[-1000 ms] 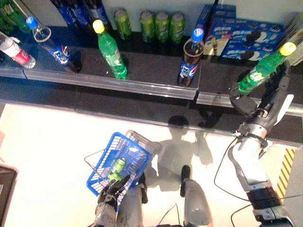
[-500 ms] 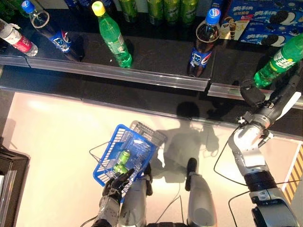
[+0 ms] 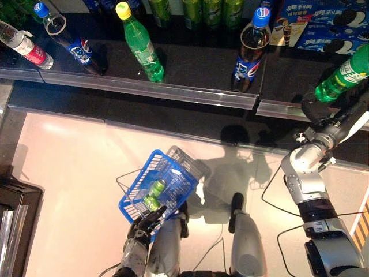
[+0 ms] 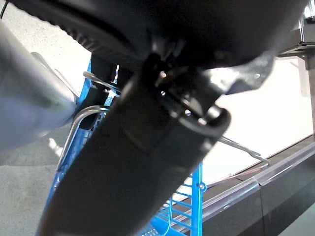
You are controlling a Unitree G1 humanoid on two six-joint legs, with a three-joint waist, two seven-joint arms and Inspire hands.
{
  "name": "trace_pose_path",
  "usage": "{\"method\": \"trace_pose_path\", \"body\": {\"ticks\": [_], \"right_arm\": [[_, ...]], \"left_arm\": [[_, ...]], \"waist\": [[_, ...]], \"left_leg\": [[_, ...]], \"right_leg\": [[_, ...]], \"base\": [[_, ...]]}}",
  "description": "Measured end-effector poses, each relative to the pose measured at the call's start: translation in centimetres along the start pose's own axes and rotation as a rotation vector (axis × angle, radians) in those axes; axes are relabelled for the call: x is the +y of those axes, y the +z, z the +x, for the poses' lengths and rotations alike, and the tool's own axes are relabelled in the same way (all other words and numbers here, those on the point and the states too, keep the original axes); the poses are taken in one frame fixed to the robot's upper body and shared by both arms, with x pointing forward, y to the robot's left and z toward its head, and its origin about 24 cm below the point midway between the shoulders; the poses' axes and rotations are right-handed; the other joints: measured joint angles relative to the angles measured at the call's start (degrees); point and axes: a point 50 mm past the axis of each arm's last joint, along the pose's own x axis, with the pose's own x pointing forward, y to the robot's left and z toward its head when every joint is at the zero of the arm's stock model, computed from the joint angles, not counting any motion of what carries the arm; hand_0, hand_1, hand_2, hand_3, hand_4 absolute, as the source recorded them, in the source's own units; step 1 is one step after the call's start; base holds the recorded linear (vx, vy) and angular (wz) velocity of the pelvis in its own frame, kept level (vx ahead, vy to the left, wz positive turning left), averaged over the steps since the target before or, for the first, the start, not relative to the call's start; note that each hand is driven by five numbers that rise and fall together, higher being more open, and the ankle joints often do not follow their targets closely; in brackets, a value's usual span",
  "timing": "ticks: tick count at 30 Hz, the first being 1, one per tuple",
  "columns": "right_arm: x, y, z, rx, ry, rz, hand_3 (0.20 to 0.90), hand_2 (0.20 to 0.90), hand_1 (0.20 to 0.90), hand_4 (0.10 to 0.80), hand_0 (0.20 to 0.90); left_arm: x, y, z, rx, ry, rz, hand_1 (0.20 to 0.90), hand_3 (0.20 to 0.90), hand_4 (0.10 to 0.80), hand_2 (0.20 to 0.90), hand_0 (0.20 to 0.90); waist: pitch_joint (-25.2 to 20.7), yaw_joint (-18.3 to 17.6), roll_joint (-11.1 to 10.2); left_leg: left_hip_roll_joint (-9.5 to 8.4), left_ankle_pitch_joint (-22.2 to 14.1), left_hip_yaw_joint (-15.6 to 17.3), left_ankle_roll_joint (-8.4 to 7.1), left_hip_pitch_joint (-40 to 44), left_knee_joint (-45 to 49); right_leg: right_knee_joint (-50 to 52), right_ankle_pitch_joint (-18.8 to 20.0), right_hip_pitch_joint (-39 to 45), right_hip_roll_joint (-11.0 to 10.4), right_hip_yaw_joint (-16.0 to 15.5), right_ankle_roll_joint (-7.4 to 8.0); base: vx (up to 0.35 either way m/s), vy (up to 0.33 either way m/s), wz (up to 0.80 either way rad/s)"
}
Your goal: Pick up the drink and place into the basket.
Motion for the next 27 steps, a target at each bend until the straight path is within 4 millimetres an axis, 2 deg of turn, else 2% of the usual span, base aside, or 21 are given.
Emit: {"method": "trace_pose_path", "body": {"ticks": [6,11,21,22,23,24,25,27], "right_arm": [[0.4,1.0,1.4,-0.022,-0.022,0.011,0.9,0.9,0.9,0.8,0.9],[0.1,0.9,2.7,0.003,-0.069,0.006,0.9,0.9,0.9,0.8,0.9],[-0.1,2.6,5.1,-0.01,-0.119,0.041,0.9,0.9,0.9,0.8,0.9],[-0.3,2.6,5.4,-0.007,-0.124,0.039,0.656,0.691,0.691,0.556,0.691],[-0.5,2.6,5.6,-0.006,-0.128,0.032,0.329,0.411,0.411,0.229,0.411],[-0.5,2.5,5.6,-0.004,-0.129,0.031,0.329,0.411,0.411,0.229,0.411],[-0.6,2.4,5.8,0.007,-0.137,0.031,0.2,0.3,0.3,0.1,0.3],[-0.6,2.3,6.1,0.025,-0.138,0.038,0.2,0.3,0.3,0.1,0.3]], "left_arm": [[-0.1,0.0,0.0,0.003,-0.014,0.001,0.3,0.2,0.1,0.3,0.3],[-0.1,-0.1,0.0,0.006,-0.013,0.002,0.3,0.2,0.1,0.3,0.3],[-0.1,-0.3,0.0,0.026,-0.016,0.009,0.3,0.2,0.1,0.3,0.3],[-0.1,-0.3,0.0,0.027,-0.016,0.009,0.3,0.2,0.1,0.3,0.3],[-0.1,-0.3,0.0,0.028,-0.015,0.008,0.3,0.2,0.1,0.3,0.3],[-0.1,-0.3,0.0,0.028,-0.014,0.007,0.3,0.2,0.1,0.3,0.3],[0.0,-0.3,0.0,0.03,-0.011,0.001,0.3,0.2,0.1,0.3,0.3],[0.0,-0.3,0.0,0.031,-0.012,-0.004,0.3,0.2,0.1,0.3,0.3]], "waist": [[0.1,0.5,0.2],[0.1,0.7,0.3],[0.5,1.4,1.9],[0.5,1.8,1.9],[0.5,2.0,2.0],[0.5,2.0,2.0],[0.5,2.0,2.0],[0.5,2.0,2.0]], "left_leg": [[0.0,0.0,-0.1,0.0,0.0,0.1],[-0.01,0.0,-0.3,0.0,0.1,0.3],[0.04,0.1,-0.8,-0.17,0.1,1.1],[0.05,0.2,-0.8,-0.26,0.1,1.1],[0.09,0.2,-0.9,-0.34,0.1,1.1],[0.11,0.2,-0.9,-0.38,0.1,1.1],[0.13,0.3,-1.0,-0.46,0.0,1.1],[0.09,0.3,-1.0,-0.52,0.0,1.1]], "right_leg": [[0.1,0.0,0.1,0.0,-0.1,-0.03],[0.1,0.0,0.3,0.0,-0.2,-0.04],[1.4,-0.9,0.0,-0.1,-0.3,-0.8],[2.0,-1.1,-0.3,-0.2,-0.2,-0.92],[2.2,-1.2,-0.3,-0.1,-0.3,-1.0],[2.2,-1.2,-0.3,-0.1,-0.3,-1.02],[2.4,-1.4,-0.4,-0.1,-0.3,-1.1],[3.2,-1.8,-0.8,-0.2,-0.3,-1.15]], "base": [[0.006,-0.004,0.0],[0.0,0.0,0.0],[0.001,-0.001,0.0],[0.0,0.0,0.0],[0.0,0.0,0.0],[0.0,0.0,0.0],[0.0,0.0,0.0],[0.0,0.0,0.0]]}}
